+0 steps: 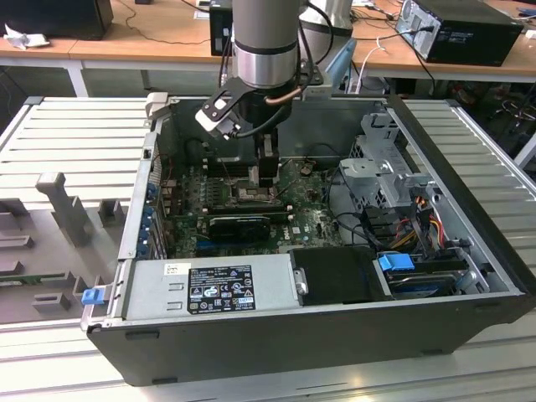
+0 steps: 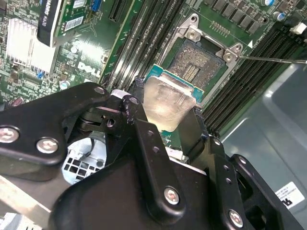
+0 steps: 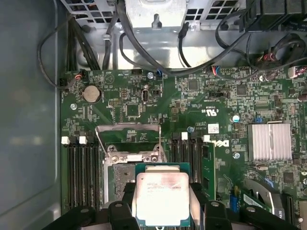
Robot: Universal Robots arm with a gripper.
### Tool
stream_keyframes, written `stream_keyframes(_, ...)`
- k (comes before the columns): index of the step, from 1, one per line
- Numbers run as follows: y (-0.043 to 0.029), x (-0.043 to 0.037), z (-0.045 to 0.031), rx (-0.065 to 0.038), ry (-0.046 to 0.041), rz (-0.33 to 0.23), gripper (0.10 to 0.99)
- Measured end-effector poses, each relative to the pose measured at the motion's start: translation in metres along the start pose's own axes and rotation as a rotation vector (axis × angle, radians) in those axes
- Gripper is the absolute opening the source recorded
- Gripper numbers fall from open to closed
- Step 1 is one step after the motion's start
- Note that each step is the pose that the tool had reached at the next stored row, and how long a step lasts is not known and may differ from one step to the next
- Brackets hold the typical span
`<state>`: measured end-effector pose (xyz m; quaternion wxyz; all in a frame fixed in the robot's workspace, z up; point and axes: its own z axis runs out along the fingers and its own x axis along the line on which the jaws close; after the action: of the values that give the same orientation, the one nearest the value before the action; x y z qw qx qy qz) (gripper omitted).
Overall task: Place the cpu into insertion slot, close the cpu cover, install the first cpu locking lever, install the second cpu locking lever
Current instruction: 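Place the cpu into insertion slot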
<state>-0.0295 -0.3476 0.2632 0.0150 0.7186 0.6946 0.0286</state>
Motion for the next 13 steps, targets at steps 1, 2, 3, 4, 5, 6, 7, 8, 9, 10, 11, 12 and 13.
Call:
stream_keyframes(1, -0.0013, 0.0000, 0.0043, 0.000, -0.0001, 0.000, 0.529)
stream_keyframes(2, -0.0016, 0.0003, 0.0072, 0.000, -0.0001, 0.000, 0.529)
stream_keyframes(3, -0.0018, 0.0007, 0.0088, 0.000, -0.0002, 0.000, 0.529)
stream_keyframes(4, -0.0021, 0.0014, 0.0108, 0.000, -0.0001, 0.000, 0.529)
stream_keyframes(5, -0.0026, 0.0022, 0.0127, 0.000, 0.0000, -0.001, 0.529)
stream_keyframes(6, -0.0034, 0.0027, 0.0147, 0.000, 0.0002, -0.003, 0.529)
stream_keyframes(7, -0.0078, 0.0030, 0.0186, 0.000, 0.0001, -0.003, 0.529)
stream_keyframes(8, -0.0117, 0.0051, 0.0218, 0.000, 0.0000, -0.004, 0.529)
stream_keyframes(9, -0.0141, 0.0078, 0.0247, 0.000, 0.0000, -0.003, 0.529)
stream_keyframes(10, -0.0152, 0.0104, 0.0272, 0.000, 0.0002, -0.004, 0.529)
stream_keyframes(11, -0.0155, 0.0125, 0.0291, 0.000, 0.0001, -0.004, 0.529)
stream_keyframes(12, -0.0158, 0.0157, 0.0318, 0.000, 0.0002, -0.004, 0.529)
stream_keyframes(13, -0.0160, 0.0180, 0.0337, 0.000, 0.0003, -0.004, 0.529)
